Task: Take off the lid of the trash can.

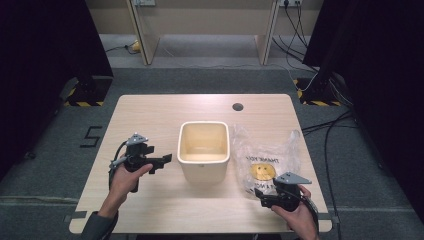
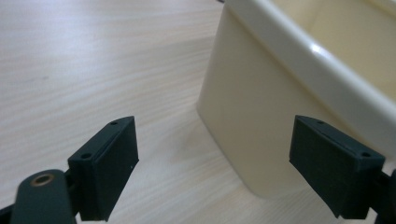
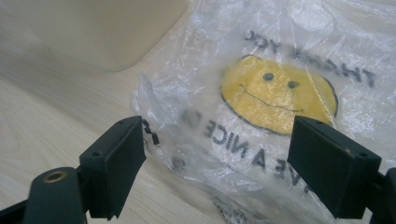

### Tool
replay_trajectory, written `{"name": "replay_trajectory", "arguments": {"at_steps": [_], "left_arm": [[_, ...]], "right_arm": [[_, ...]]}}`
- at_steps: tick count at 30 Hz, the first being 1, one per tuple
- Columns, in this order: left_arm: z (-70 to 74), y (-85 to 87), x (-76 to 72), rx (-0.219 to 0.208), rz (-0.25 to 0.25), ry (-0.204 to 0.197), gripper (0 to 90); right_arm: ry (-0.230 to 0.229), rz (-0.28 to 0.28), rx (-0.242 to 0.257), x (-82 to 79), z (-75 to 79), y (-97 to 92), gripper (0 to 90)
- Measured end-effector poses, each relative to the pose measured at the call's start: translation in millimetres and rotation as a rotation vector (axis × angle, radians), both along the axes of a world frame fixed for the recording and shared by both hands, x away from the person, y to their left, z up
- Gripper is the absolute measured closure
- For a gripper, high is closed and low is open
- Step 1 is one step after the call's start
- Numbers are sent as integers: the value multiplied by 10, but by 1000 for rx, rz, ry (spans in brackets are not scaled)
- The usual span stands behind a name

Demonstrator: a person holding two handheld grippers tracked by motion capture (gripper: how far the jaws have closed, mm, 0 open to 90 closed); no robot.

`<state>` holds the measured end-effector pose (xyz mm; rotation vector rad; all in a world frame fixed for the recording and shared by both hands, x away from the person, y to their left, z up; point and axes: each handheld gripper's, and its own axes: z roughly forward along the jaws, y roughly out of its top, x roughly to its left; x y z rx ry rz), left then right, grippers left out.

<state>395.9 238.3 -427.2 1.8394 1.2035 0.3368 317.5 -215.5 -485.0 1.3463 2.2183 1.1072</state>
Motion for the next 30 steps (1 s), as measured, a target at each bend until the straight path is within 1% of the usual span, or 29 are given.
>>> {"name": "replay_trajectory", "arguments": {"at_steps": [2,5,7,9,13,14,17,21,25,29,30], "left_arm": [[55,-14,32,-11,-5,-10,151],[112,-33,72,-30,-8,-11,152],[146,-55,95,-22,-13,-18,152],[172,-81,121,-25,-18,-17,153],[213,-141,189,-15,-34,-18,154],[224,-151,206,-14,-37,-20,167],[260,-165,260,-4,-37,-24,176],[300,-164,339,1,-23,-28,175],[346,-204,403,15,-30,-29,175],[394,-259,467,10,-38,-34,176],[407,-270,485,14,-38,-36,176]], "right_arm": [[2,1,-1,0,-6,-5,186],[5,-4,3,0,-9,-15,187],[5,-3,4,1,-8,-18,186],[4,-3,5,0,-8,-18,186],[5,-1,5,-1,-9,-15,186],[5,0,5,0,-9,-14,186],[6,2,7,0,-14,-12,186],[2,7,7,2,-15,-9,186],[5,8,7,4,-17,-10,187],[5,5,9,2,-22,-9,187],[4,6,9,3,-20,-11,187]]}}
